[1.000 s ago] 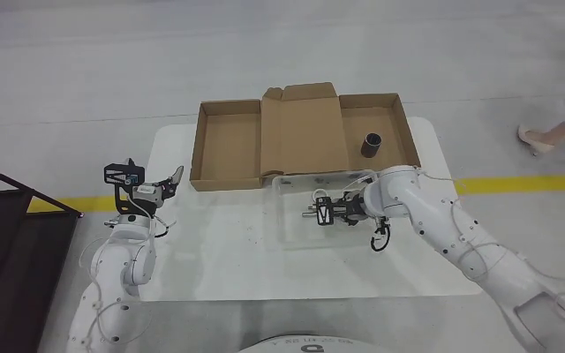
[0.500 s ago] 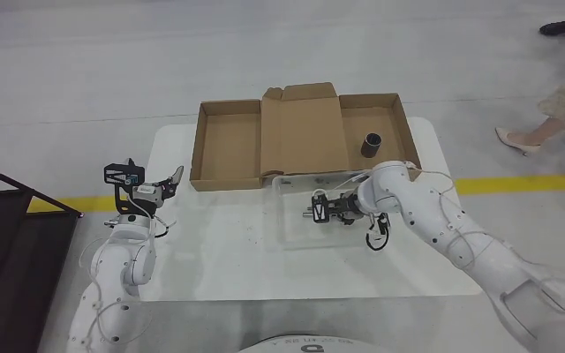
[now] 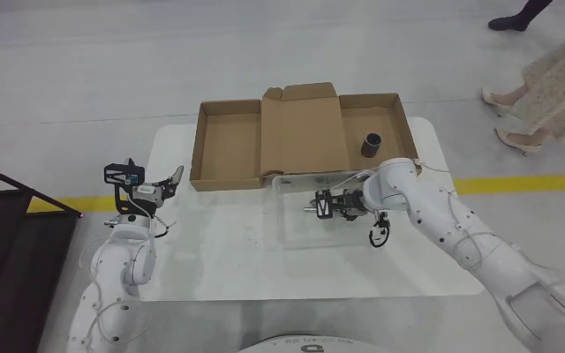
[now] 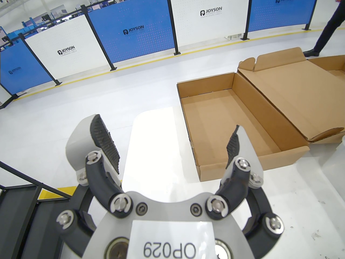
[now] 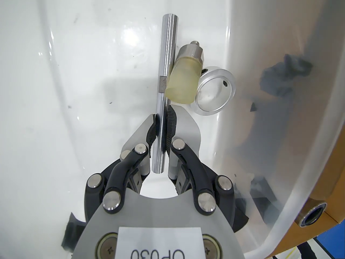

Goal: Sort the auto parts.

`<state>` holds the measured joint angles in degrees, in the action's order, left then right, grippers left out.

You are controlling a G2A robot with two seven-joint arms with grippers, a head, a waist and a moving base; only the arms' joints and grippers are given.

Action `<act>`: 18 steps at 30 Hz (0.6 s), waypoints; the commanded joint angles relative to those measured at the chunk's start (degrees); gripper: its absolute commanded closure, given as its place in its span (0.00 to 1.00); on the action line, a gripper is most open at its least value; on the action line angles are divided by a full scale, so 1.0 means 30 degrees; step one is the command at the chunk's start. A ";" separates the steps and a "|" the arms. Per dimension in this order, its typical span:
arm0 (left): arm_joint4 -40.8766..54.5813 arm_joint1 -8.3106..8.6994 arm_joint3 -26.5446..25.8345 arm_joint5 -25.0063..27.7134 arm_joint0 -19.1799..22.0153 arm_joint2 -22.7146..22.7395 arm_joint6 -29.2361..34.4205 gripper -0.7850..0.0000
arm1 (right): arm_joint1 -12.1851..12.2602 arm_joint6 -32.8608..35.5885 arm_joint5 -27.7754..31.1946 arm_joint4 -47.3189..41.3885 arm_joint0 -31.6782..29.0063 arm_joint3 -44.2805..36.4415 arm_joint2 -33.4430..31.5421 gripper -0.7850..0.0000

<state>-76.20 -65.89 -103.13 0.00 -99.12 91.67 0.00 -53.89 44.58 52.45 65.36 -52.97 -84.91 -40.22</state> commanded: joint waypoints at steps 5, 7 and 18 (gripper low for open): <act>0.0000 0.0000 0.0000 0.0000 0.0000 0.0000 0.0000 0.00 | 0.0882 -0.0932 0.0215 0.0786 -0.1590 -0.1394 -0.1858 1.00; 0.0000 0.0000 0.0000 0.0000 0.0000 0.0000 0.0000 0.00 | 0.1064 -0.0833 -0.0113 0.1112 -0.2022 -0.1535 -0.2251 1.00; 0.0000 0.0000 0.0000 0.0000 0.0000 0.0000 0.0000 0.00 | 0.1057 0.0367 -0.0793 0.0563 -0.2358 -0.1268 -0.2184 0.63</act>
<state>-76.20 -65.89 -103.13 0.00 -99.12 91.67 0.00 -50.66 45.49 50.15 67.21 -60.13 -88.69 -46.88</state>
